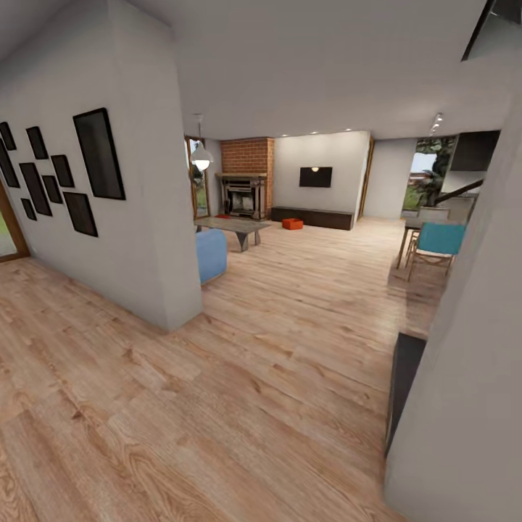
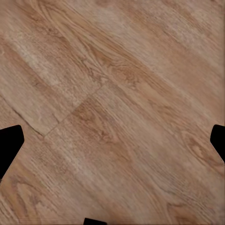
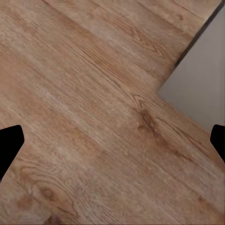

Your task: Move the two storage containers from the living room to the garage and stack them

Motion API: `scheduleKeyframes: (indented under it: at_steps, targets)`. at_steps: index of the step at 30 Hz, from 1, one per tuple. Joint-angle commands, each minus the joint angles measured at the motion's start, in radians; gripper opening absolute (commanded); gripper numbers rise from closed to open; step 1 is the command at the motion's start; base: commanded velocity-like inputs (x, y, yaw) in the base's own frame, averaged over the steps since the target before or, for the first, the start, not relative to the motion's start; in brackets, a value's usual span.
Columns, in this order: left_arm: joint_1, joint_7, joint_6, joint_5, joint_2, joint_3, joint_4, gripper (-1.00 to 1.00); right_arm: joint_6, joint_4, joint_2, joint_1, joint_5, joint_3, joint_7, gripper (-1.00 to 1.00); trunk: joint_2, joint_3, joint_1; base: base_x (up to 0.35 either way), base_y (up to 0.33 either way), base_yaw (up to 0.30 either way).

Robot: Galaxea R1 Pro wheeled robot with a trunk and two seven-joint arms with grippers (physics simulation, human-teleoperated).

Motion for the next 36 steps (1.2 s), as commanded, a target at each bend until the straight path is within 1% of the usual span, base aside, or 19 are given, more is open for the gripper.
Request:
scheduleKeyframes:
  at_steps: [1,5,9,36]
  targets:
    - [-0.001,-0.009,-0.002,0.010,0.001,0.002,0.001,1.00,-0.002,0.001,0.000,-0.001,0.011,0.000,-0.009,1.00,0.000,-0.001,0.001,0.312,0.000,0.000]
    - [-0.001,-0.008,-0.002,0.009,-0.005,0.001,0.002,1.00,-0.002,0.000,0.000,-0.001,0.011,0.000,-0.009,1.00,0.000,-0.001,0.001,0.312,0.000,0.000]
    - [-0.001,-0.008,-0.001,0.010,0.001,0.001,0.002,1.00,-0.002,0.000,0.000,-0.001,0.012,0.000,-0.009,1.00,0.000,-0.001,0.001,0.312,0.000,0.000]
    - [-0.001,-0.006,-0.002,0.010,0.007,0.002,0.002,1.00,-0.001,0.000,0.000,-0.001,0.011,0.001,-0.009,1.00,0.000,-0.001,0.001,0.312,0.000,0.000]
